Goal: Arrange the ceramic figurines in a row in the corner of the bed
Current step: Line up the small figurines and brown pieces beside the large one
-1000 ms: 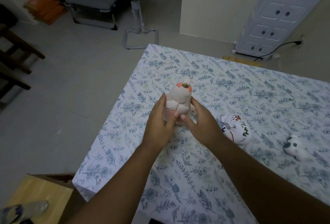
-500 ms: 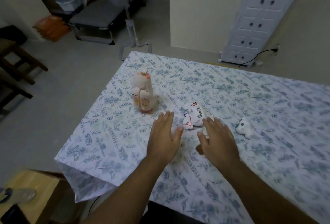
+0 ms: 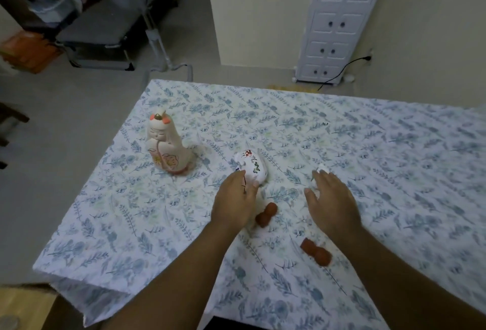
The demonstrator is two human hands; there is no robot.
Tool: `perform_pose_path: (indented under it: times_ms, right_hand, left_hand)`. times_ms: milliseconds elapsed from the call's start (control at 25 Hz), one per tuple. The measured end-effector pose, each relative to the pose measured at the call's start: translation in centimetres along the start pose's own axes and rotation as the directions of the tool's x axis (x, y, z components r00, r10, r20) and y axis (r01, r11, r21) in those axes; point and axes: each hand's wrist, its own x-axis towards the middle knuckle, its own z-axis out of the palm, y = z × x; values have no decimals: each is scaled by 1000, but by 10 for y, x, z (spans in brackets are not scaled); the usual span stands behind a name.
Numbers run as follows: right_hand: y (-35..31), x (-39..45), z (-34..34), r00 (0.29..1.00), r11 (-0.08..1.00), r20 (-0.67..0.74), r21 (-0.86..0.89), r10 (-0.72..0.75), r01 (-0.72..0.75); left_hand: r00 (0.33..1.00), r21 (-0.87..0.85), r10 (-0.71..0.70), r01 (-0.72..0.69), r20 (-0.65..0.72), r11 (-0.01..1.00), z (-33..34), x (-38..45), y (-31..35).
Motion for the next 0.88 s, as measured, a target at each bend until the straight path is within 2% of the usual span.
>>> perform_pose_path:
  times_ms: [120, 240, 320, 400, 440, 520, 600, 680, 760, 800, 880]
  right_hand:
    - [9, 35, 4, 994, 992, 9, 53, 113, -113]
    - [20, 57, 16, 969, 964, 69, 110, 236, -243]
    - [22, 60, 25, 956, 940, 101, 180, 274, -289]
    - [19, 59, 33, 962, 927, 87, 260, 258, -272]
    - [16, 60, 36, 967, 925, 71, 283, 244, -254]
    - [8, 68, 39, 977, 927, 41, 308, 211, -213]
    - [-1, 75, 40, 984, 925, 25, 336, 178, -176]
    - [-11, 82, 40, 988, 917, 53, 367, 148, -157]
    - [-22, 87, 40, 988, 919, 116, 370, 99, -135]
    - [-26, 90, 39, 988, 929, 144, 357, 54, -103]
    - [-31, 94, 39, 982, 938, 157, 343, -104, 44]
  left_hand:
    - [994, -53, -106, 104, -34, 993, 2, 41, -7]
    - [976, -71, -216, 218, 30, 973, 10, 72, -18]
    - [969, -36, -243, 244, 33, 969, 19, 86, -23]
    - [975, -68, -222, 221, -6, 973, 25, 92, -22]
    - [975, -142, -219, 213, -23, 967, 26, 92, -20]
    - [973, -275, -230, 231, 36, 933, 25, 96, -12]
    - [976, -280, -184, 210, 117, 937, 22, 102, -5]
    - [984, -192, -81, 111, 161, 975, 12, 107, 1]
    - [977, -15, 51, -49, 207, 999, -3, 113, 3]
    - [966, 115, 121, -151, 229, 982, -11, 117, 2]
    - [934, 386, 223, -321, 279, 865, -29, 124, -2]
